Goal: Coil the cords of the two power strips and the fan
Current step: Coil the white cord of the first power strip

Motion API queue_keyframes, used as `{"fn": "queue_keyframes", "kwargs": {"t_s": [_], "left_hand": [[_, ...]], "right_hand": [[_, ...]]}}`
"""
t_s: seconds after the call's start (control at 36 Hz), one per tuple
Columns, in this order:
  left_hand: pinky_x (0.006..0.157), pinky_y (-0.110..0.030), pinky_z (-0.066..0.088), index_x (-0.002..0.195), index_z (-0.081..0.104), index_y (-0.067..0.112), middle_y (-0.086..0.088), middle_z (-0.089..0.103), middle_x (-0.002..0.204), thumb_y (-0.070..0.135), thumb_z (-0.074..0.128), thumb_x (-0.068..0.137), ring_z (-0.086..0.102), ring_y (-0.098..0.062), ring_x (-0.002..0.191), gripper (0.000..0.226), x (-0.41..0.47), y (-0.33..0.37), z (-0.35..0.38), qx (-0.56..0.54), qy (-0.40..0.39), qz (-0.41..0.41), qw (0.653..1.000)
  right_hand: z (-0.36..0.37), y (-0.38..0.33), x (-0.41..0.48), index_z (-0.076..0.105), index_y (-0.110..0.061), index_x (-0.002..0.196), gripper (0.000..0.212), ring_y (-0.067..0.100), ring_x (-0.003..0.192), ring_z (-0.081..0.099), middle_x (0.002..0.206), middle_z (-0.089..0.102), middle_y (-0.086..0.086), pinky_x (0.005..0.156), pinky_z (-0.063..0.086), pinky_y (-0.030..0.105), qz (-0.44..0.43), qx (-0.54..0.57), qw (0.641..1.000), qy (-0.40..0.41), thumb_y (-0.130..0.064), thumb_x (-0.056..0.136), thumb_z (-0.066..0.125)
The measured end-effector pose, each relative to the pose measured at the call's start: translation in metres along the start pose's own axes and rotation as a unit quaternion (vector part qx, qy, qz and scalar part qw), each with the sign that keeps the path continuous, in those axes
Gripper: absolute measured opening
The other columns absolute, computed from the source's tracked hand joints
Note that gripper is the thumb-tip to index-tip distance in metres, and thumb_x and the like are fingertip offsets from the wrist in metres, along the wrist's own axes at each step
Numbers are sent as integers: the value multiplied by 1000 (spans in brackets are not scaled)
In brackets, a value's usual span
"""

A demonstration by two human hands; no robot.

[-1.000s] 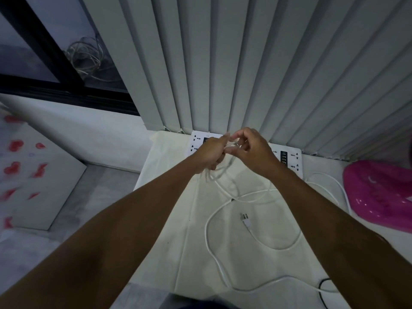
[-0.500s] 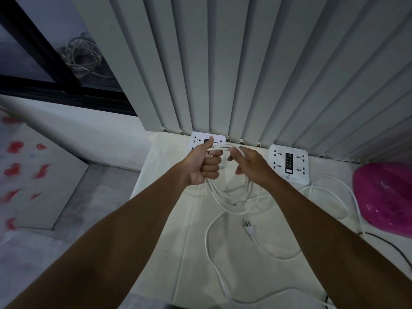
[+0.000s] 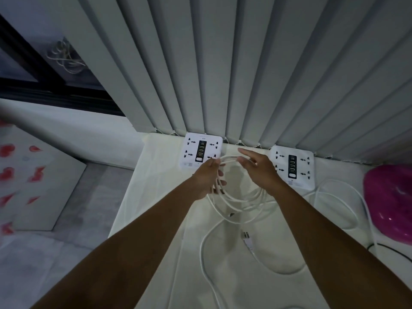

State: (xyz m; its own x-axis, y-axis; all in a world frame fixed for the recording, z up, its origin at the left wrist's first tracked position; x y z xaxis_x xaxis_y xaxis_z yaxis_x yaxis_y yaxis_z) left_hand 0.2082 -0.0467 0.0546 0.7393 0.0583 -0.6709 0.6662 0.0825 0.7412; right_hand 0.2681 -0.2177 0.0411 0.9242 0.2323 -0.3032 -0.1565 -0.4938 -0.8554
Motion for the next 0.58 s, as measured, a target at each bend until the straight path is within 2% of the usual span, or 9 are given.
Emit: {"fn": "queue_keyframes", "kwargs": {"t_s": [0.03, 0.08, 0.14, 0.19, 0.33, 0.44, 0.5, 0.53, 0.58], "left_hand": [[70, -41, 54, 114, 50, 15, -4, 48, 88, 39, 35, 107, 57, -21, 66, 29, 2, -1, -1, -21, -2, -22, 1000], [72, -44, 54, 112, 51, 14, -5, 44, 84, 34, 36, 107, 48, -20, 63, 25, 5, -4, -1, -82, 0, -61, 995], [65, -39, 51, 108, 51, 15, -5, 42, 78, 32, 36, 107, 41, -19, 60, 23, 9, -8, 1, -127, 14, -79, 989], [62, -35, 47, 106, 50, 16, -4, 41, 75, 32, 34, 108, 39, -18, 58, 23, 13, -11, 4, -164, 34, -88, 982], [63, -33, 46, 107, 49, 18, -3, 41, 71, 34, 30, 108, 38, -16, 55, 25, 19, -16, 9, -253, 74, -98, 960], [64, -35, 47, 104, 48, 17, -4, 41, 73, 33, 29, 108, 37, -17, 56, 25, 23, -19, 16, -322, 103, -95, 936], [67, -37, 50, 102, 47, 17, -4, 40, 74, 35, 28, 108, 38, -17, 58, 26, 25, -21, 20, -350, 110, -92, 926], [67, -38, 50, 101, 46, 17, -4, 41, 74, 35, 28, 108, 38, -17, 59, 27, 25, -22, 23, -361, 113, -90, 921], [66, -38, 51, 103, 47, 16, -4, 41, 75, 36, 28, 108, 39, -17, 60, 28, 26, -24, 27, -379, 114, -87, 914]], "right_hand": [[-1, 3, 0, 65, -36, 133, 38, -3, 77, 62, 101, 72, -7, 77, 44, 18, 2, 10, 1000, -10, -43, 96, 64], [-2, 7, 1, 66, -32, 132, 33, -6, 57, 59, 90, 72, -3, 63, 46, 15, -9, 10, 1000, -10, -37, 99, 61], [-3, 11, 1, 67, -28, 127, 28, -7, 54, 61, 92, 72, 0, 53, 44, 9, -23, -8, 1000, 5, -33, 102, 55], [-3, 14, -1, 65, -26, 128, 29, -2, 55, 61, 91, 71, -2, 51, 44, 10, -18, -30, 999, 20, -34, 105, 48], [-4, 23, -15, 52, -32, 138, 33, 11, 70, 63, 89, 67, -4, 69, 55, 32, 4, 7, 997, 79, -35, 108, 40], [-1, 27, -28, 52, -38, 134, 30, 2, 78, 66, 101, 68, -2, 69, 57, 26, 9, 115, 982, 147, -36, 105, 48], [3, 27, -31, 51, -41, 135, 33, 2, 94, 66, 112, 64, -7, 83, 57, 33, 28, 139, 975, 169, -37, 102, 53], [5, 25, -32, 50, -41, 136, 36, -4, 100, 63, 115, 61, -14, 89, 53, 33, 39, 143, 972, 183, -39, 100, 56], [8, 21, -32, 47, -39, 138, 46, -13, 105, 56, 118, 56, -23, 89, 44, 22, 52, 152, 964, 210, -41, 95, 63]]}}
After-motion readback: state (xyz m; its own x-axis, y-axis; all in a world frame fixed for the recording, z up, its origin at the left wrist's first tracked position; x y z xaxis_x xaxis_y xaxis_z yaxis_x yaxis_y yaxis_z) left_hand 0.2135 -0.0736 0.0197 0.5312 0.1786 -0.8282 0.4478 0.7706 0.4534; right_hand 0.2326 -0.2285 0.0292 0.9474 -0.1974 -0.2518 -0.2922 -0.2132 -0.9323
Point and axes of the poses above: each hand's wrist, its own x-axis towards the middle knuckle, its own z-axis out of the palm, y = z × x, the point moved 2 cm from there along x, towards the middle knuckle
